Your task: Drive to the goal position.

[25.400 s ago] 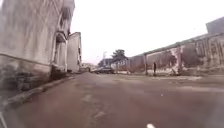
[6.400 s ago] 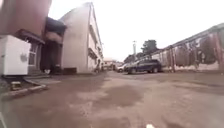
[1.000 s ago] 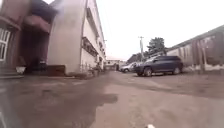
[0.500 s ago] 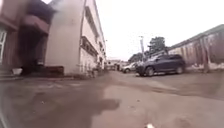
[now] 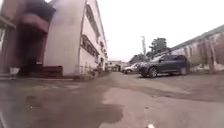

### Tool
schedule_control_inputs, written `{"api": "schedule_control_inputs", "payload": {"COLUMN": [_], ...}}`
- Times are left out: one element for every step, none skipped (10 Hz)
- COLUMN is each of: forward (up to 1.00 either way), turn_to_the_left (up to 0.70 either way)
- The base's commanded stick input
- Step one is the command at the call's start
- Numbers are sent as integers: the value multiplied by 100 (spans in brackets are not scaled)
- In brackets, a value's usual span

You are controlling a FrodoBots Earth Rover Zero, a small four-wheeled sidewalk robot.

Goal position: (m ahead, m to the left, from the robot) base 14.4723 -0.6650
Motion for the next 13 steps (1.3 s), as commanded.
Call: {"api": "schedule_control_inputs", "payload": {"forward": [70, 70, 70, 70, 70, 70, 70, 70, 70, 70, 70, 70, 70], "turn_to_the_left": [0, 0, 0, 0, 0, 0, 0, 0, -28, -28, -11, 0, 0]}}
